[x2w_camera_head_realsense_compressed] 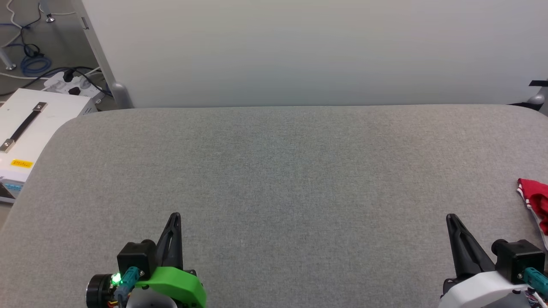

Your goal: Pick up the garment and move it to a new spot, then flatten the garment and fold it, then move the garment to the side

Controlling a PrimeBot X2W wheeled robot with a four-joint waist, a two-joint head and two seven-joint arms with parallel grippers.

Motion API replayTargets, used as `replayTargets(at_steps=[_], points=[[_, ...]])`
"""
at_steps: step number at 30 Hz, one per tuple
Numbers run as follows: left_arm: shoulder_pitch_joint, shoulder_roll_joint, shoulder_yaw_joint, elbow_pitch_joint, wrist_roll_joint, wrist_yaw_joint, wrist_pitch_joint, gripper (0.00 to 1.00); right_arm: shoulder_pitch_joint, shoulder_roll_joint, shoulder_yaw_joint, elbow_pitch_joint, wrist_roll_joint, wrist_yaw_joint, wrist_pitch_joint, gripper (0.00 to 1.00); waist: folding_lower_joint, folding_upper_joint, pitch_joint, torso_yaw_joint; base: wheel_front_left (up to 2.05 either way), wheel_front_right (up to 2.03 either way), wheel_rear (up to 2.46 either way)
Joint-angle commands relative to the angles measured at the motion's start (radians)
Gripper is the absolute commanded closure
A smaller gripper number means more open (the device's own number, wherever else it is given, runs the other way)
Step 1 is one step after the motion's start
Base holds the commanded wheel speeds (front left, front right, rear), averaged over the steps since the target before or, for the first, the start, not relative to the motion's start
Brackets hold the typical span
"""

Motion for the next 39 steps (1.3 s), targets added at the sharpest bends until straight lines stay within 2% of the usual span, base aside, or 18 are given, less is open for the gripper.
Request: replayTargets(at_steps=[1,39], points=[[0.000,-0.007,0.008,-0.009,0.014,-0.006,0.005,1.00,-0.017,0.000,0.003,0.008,-0.007,0.000,-0.006,1.00,0.0000,0.0000,0.000,0.000,0.00,0.00,0.00],[0.000,-0.054,0.083,-0.065,0.116,-0.043,0.082,1.00,-0.075,0.001,0.010,0.079,-0.041,0.000,-0.017,1.00,0.0000,0.0000,0.012,-0.002,0.00,0.00,0.00]])
